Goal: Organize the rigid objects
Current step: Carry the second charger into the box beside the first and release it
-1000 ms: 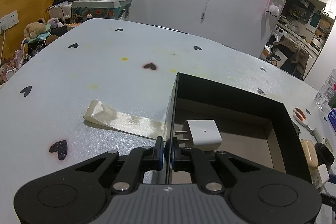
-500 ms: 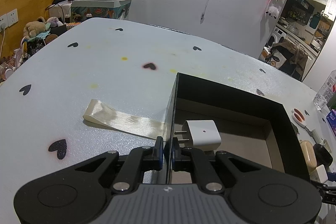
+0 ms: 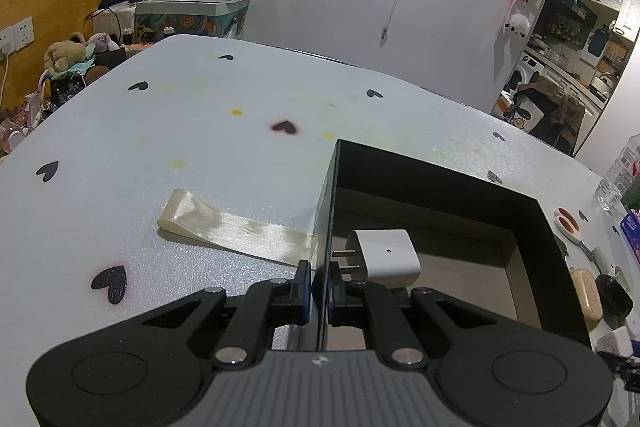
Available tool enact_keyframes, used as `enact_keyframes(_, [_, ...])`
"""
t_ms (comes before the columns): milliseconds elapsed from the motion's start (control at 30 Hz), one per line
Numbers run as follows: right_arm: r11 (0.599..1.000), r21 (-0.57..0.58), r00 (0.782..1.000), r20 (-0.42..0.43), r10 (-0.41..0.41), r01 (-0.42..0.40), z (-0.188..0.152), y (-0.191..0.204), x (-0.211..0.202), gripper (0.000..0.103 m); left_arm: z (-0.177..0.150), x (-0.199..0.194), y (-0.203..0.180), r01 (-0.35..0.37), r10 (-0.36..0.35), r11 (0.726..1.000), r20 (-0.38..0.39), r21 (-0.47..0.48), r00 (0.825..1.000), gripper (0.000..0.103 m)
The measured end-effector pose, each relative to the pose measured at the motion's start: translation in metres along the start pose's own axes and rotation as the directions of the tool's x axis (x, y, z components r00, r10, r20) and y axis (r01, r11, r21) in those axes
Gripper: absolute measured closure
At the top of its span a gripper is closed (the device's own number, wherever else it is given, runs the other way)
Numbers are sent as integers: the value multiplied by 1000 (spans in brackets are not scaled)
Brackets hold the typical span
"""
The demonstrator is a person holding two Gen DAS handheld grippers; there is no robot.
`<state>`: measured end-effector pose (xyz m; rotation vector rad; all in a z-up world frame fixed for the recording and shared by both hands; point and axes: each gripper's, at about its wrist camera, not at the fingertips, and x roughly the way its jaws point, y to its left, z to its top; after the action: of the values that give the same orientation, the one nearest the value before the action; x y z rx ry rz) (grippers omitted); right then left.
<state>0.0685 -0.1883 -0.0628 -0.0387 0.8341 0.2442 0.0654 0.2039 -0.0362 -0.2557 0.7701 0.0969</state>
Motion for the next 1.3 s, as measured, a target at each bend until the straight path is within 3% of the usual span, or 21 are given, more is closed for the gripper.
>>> enact_keyframes(233, [999, -29, 995, 100, 17, -14, 28, 9, -29, 36, 0, 0, -1, 2, -2, 1000, 4, 7, 1000, 95])
enact_keyframes(533, [961, -206, 962, 165, 219, -183, 77, 77, -35, 36, -2, 0, -1, 3, -3, 1000, 9, 12, 1000, 95])
enact_keyframes(733, [904, -316, 938, 94, 333, -289, 91, 130, -20, 36, -2, 0, 0, 2, -2, 1000, 12, 11, 1000, 95])
enact_keyframes(900, [884, -338, 941, -14, 338, -323, 93, 163, 12, 36, -3, 0, 0, 3, -3, 1000, 14, 9, 1000, 95])
enact_keyframes(1300, [928, -265, 963, -124, 238, -263, 115, 206, 74, 36, -3, -2, 1, 15, -15, 1000, 17, 10, 1000, 95])
